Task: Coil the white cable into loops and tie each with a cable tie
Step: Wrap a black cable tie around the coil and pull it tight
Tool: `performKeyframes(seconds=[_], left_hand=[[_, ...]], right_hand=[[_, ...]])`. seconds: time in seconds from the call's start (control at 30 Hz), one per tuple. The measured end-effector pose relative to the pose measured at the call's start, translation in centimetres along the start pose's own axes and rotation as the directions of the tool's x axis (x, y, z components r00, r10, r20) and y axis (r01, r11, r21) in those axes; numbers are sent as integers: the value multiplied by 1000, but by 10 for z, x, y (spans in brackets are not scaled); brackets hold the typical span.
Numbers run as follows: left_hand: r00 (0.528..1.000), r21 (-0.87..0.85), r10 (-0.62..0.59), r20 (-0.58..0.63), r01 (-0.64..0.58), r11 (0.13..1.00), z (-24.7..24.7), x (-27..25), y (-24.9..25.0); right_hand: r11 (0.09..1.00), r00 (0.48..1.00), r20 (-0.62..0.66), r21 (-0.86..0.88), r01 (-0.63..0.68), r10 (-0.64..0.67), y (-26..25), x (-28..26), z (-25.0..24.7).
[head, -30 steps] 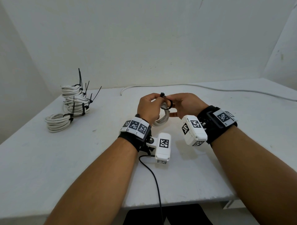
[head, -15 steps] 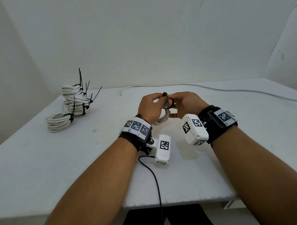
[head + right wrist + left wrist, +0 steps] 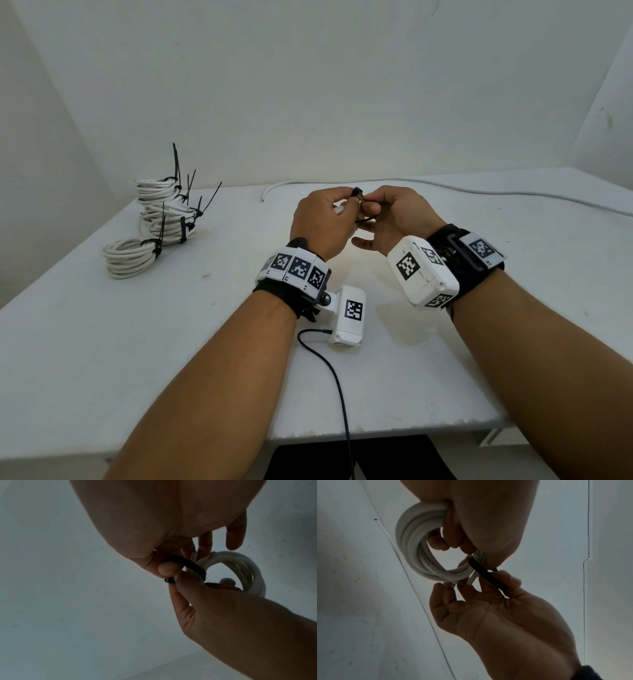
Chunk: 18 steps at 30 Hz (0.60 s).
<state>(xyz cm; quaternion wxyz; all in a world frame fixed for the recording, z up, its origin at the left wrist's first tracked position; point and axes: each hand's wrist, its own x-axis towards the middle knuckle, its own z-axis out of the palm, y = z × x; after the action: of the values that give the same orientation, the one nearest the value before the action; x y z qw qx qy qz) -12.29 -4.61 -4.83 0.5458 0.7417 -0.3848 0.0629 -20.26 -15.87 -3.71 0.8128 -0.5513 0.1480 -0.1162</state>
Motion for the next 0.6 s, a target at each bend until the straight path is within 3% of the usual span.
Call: performKeyframes(seconds=[0.17,0.33,0.5,0.6], left_hand=[[999,-22,28,24,-28,999,2,0,0],[999,-61,50,8,-50,997,-3,1,-2],[997,-60,74,5,-73,995,-4,-1,-1],[995,-40,98,-4,-98,994,-5,-1,-2]], right_hand=[[992,996,-48,100,74,-69,-4,-2,1],[997,997,1,-18,73,-73,-4,-3,3],[992,991,-53,31,121,-120,-4,-2,5],[993,994,-21,-49,106,-107,-4,-3,5]])
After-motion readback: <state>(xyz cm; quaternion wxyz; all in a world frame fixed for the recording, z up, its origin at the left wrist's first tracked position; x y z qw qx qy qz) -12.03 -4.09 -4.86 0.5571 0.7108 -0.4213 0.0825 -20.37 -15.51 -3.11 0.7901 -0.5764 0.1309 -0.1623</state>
